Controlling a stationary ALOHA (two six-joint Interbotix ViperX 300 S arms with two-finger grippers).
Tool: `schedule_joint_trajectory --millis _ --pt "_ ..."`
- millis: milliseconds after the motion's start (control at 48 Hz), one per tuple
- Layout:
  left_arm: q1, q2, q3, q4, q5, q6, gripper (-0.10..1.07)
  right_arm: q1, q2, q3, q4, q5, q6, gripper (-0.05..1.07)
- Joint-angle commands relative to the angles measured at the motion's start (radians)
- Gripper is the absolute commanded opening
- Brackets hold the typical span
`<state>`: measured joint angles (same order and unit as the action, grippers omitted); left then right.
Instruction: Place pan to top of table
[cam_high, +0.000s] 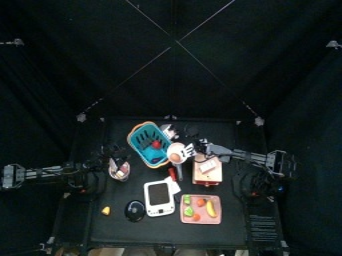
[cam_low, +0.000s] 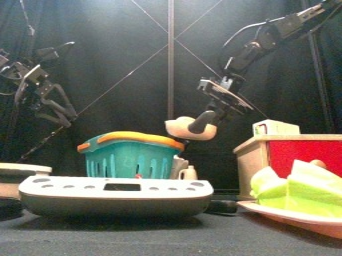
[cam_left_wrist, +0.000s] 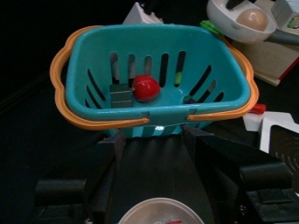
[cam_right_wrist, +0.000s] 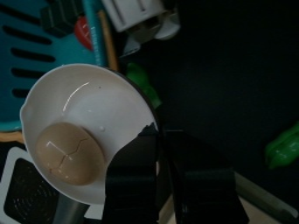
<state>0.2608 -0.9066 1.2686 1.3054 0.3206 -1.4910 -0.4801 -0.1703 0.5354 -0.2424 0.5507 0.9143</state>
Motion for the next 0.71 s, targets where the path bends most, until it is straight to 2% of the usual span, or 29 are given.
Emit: schedule_joint_trajectory --millis 0,354,688 --pt "0.000 0.000 -0.014 0.003 -0.003 0.002 0.91 -0.052 -0.049 0.008 0.017 -0.023 -0.003 0.27" --pt "0.000 0.000 -0.015 0.005 -0.002 0.003 0.91 -0.166 -0.031 0.028 0.035 -0.026 0.002 0.27" --pt "0.000 0.000 -0.015 0.006 -0.002 0.003 0.91 -0.247 0.044 0.029 0.035 -0.025 0.000 0.27"
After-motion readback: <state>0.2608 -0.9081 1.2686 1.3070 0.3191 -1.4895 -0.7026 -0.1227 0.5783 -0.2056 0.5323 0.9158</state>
